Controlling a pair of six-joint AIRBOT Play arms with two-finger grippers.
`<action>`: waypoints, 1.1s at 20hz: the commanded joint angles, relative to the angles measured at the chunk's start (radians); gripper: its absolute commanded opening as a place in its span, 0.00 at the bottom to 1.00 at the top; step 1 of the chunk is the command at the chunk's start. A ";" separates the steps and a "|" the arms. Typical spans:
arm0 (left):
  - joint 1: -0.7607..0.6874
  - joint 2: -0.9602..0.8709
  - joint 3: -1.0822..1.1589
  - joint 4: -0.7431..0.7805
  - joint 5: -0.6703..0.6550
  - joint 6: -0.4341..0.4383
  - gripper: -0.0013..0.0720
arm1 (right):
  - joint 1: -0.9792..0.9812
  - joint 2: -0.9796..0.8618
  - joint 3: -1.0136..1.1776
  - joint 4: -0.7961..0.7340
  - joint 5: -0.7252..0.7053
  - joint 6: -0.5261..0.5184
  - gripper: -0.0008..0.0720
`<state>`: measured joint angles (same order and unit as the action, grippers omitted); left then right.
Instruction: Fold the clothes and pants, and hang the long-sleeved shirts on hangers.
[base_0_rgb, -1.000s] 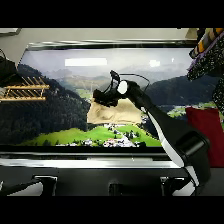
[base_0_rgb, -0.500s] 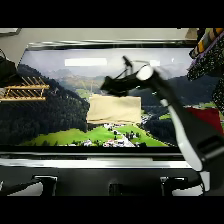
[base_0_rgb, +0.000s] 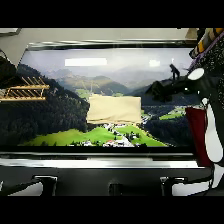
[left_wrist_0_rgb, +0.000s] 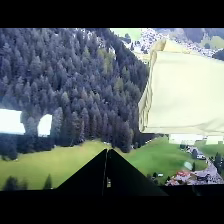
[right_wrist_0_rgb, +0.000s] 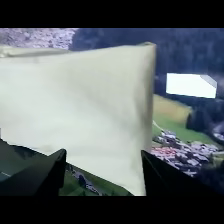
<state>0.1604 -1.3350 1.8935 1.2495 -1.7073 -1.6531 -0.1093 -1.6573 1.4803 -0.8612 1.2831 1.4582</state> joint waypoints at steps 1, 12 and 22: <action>0.000 0.000 0.000 0.000 -0.002 0.023 0.04 | -0.041 -0.067 -0.099 0.072 -0.016 -0.125 0.76; 0.000 0.000 0.000 -0.001 -0.002 0.011 0.04 | 0.067 -0.212 -0.109 0.132 -0.052 -0.164 0.66; 0.000 0.000 0.000 -0.001 -0.002 0.012 0.04 | 0.100 -0.128 0.100 0.062 -0.053 0.030 0.05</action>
<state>0.1604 -1.3350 1.8935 1.2488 -1.7100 -1.6413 -0.0116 -1.8065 1.4715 -0.7296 1.2335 1.3678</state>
